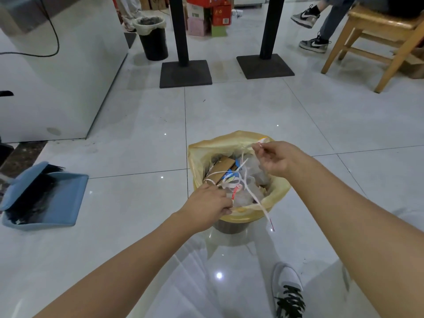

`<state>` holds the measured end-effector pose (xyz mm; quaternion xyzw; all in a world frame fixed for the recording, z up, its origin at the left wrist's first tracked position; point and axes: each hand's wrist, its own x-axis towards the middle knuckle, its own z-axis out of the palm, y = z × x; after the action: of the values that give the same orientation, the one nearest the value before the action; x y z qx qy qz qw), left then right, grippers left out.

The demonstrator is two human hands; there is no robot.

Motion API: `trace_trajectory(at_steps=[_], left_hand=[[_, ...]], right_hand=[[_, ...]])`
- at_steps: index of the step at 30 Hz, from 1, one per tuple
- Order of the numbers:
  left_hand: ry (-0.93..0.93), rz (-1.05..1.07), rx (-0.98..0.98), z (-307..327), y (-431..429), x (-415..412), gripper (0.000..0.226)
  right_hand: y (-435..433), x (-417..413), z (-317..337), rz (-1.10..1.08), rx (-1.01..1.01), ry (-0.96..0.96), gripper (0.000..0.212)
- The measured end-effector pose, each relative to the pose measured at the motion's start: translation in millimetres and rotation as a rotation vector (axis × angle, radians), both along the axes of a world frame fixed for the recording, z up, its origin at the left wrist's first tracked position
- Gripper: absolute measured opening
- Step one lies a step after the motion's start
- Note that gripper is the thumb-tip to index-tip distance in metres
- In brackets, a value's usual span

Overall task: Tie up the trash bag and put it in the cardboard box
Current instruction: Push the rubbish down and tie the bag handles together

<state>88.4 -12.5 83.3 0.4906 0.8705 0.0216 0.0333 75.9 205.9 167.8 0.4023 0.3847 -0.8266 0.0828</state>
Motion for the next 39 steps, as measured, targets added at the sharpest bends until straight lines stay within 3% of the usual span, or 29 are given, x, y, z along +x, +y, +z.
trace_trajectory(at_steps=[2, 3, 7, 10, 13, 16, 18, 22, 31, 35, 39], left_hand=[[-0.004, -0.002, 0.049, 0, -2, 0, 0.028], [-0.001, -0.012, 0.084, -1, -2, -1, 0.026], [0.045, 0.010, 0.162, -5, -1, -5, 0.032], [0.049, 0.044, 0.203, -4, 2, -7, 0.040], [-0.008, 0.086, 0.245, 5, 5, -10, 0.032], [-0.034, 0.104, 0.289, 12, 4, -11, 0.025], [-0.037, 0.110, 0.300, 16, 2, -12, 0.024], [-0.088, 0.152, 0.284, 21, -1, -11, 0.026], [-0.155, 0.187, 0.303, 35, 16, -5, 0.025], [-0.487, 0.266, 0.655, 63, 12, -3, 0.015], [-0.500, 0.250, 0.911, 113, 2, -6, 0.016]], right_hand=[[1, -6, -7, -0.046, -0.072, -0.018, 0.021], [1, -5, -10, 0.037, 0.014, -0.064, 0.025], [0, 10, -13, 0.421, 0.750, -0.174, 0.023], [-1, 25, -3, 0.830, 1.090, -0.019, 0.016], [-9, 31, 1, 1.156, 1.226, 0.142, 0.022], [-23, 36, -6, 1.379, 1.293, 0.126, 0.038], [-27, 41, -16, 1.445, 1.351, 0.122, 0.035], [-30, 46, -19, 1.309, 1.530, 0.248, 0.019], [-37, 55, 12, 1.215, 1.719, 0.361, 0.019], [-36, 47, 47, 1.067, 1.514, 0.496, 0.014], [-5, 20, 67, 0.464, 1.216, 0.494, 0.012]])
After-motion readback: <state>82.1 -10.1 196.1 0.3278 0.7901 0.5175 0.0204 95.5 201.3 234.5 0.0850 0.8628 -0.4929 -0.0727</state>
